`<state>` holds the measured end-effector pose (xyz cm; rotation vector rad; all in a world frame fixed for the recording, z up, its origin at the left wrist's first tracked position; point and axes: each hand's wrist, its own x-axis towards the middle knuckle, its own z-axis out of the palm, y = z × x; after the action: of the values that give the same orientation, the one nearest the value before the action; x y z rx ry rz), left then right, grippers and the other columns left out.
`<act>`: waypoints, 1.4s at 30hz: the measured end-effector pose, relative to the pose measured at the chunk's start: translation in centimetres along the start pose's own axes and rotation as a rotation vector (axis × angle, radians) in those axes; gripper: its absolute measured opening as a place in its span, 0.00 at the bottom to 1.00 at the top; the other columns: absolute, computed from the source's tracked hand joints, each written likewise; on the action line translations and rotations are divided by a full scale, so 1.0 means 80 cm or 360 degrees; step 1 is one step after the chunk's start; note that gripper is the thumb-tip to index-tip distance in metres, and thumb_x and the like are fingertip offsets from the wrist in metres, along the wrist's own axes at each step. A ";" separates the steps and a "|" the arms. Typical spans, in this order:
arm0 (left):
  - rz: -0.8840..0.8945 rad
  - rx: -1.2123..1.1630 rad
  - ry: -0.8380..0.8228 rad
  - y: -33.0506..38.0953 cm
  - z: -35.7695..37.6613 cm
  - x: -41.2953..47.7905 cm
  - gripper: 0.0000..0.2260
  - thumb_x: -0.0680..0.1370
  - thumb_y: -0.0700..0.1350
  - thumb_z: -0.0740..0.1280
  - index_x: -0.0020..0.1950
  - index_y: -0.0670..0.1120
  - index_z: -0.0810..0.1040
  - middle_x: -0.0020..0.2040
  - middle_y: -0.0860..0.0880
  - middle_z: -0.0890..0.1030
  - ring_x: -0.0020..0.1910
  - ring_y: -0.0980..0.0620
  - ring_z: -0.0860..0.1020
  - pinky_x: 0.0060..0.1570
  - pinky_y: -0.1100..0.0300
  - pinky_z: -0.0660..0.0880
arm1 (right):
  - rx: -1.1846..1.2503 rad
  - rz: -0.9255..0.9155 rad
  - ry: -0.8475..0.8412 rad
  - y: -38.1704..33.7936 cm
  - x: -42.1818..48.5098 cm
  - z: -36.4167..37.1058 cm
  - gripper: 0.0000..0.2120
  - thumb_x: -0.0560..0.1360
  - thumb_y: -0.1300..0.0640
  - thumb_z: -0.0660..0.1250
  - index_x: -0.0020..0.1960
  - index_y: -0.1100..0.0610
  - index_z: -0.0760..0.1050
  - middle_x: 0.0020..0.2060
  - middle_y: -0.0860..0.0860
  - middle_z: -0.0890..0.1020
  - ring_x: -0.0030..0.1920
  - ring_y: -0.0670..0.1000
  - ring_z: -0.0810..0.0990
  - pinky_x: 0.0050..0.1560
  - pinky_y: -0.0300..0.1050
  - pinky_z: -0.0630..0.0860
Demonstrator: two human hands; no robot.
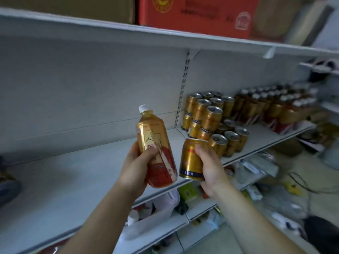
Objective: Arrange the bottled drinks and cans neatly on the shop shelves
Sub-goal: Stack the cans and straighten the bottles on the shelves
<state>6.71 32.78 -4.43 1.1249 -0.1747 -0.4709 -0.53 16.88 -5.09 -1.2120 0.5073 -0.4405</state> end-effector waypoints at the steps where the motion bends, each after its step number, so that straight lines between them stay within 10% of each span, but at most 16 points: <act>1: 0.0030 0.0081 -0.0074 -0.002 0.020 0.000 0.12 0.73 0.39 0.68 0.54 0.51 0.75 0.50 0.43 0.82 0.48 0.43 0.82 0.48 0.47 0.78 | -0.0028 -0.0050 0.0034 -0.010 -0.006 -0.019 0.20 0.67 0.49 0.70 0.58 0.49 0.75 0.49 0.54 0.82 0.48 0.56 0.81 0.46 0.52 0.78; 4: 0.0098 0.0312 -0.0247 -0.016 0.078 -0.003 0.17 0.68 0.41 0.72 0.55 0.51 0.75 0.50 0.45 0.83 0.49 0.45 0.82 0.50 0.48 0.78 | -0.0121 -0.0168 0.0202 -0.040 -0.017 -0.076 0.20 0.64 0.52 0.77 0.54 0.48 0.76 0.48 0.56 0.83 0.47 0.59 0.83 0.50 0.61 0.79; 9: 0.0141 0.0428 -0.0478 -0.059 0.182 -0.002 0.15 0.74 0.41 0.69 0.58 0.52 0.74 0.50 0.50 0.83 0.46 0.53 0.83 0.41 0.61 0.78 | -0.0197 -0.0384 0.0377 -0.089 -0.026 -0.180 0.12 0.72 0.59 0.71 0.53 0.48 0.75 0.48 0.53 0.82 0.46 0.54 0.82 0.40 0.50 0.77; 13: 0.0089 0.0392 -0.0559 -0.103 0.276 0.003 0.17 0.72 0.43 0.72 0.57 0.57 0.72 0.52 0.49 0.82 0.50 0.49 0.82 0.49 0.51 0.77 | -0.0266 -0.0518 0.0464 -0.130 -0.028 -0.277 0.14 0.72 0.60 0.72 0.53 0.46 0.73 0.51 0.50 0.80 0.49 0.51 0.80 0.43 0.46 0.77; 22: 0.0142 0.0490 -0.0330 -0.186 0.427 0.016 0.22 0.71 0.46 0.73 0.63 0.51 0.72 0.53 0.51 0.81 0.51 0.52 0.80 0.49 0.54 0.77 | -0.0441 -0.0437 0.0356 -0.174 0.015 -0.447 0.16 0.71 0.57 0.73 0.53 0.43 0.73 0.52 0.47 0.80 0.50 0.49 0.79 0.44 0.44 0.75; 30: 0.0271 0.0626 0.0106 -0.172 0.373 0.042 0.33 0.62 0.55 0.75 0.65 0.52 0.71 0.56 0.50 0.80 0.56 0.47 0.79 0.58 0.42 0.74 | -0.0465 -0.0363 0.0033 -0.158 0.100 -0.405 0.17 0.71 0.56 0.74 0.54 0.45 0.71 0.49 0.45 0.79 0.48 0.45 0.78 0.40 0.38 0.72; 42: 0.0427 0.0600 0.0629 -0.145 0.238 0.090 0.16 0.72 0.37 0.71 0.55 0.51 0.72 0.49 0.48 0.80 0.49 0.48 0.80 0.50 0.50 0.76 | -0.0814 -0.0593 -0.0382 -0.132 0.235 -0.238 0.17 0.69 0.56 0.77 0.48 0.42 0.71 0.44 0.36 0.76 0.42 0.30 0.75 0.42 0.28 0.68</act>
<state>2.91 9.86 -7.40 1.5151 -0.0665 0.0329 2.99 -11.53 -2.61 -1.8418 0.1844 -0.4861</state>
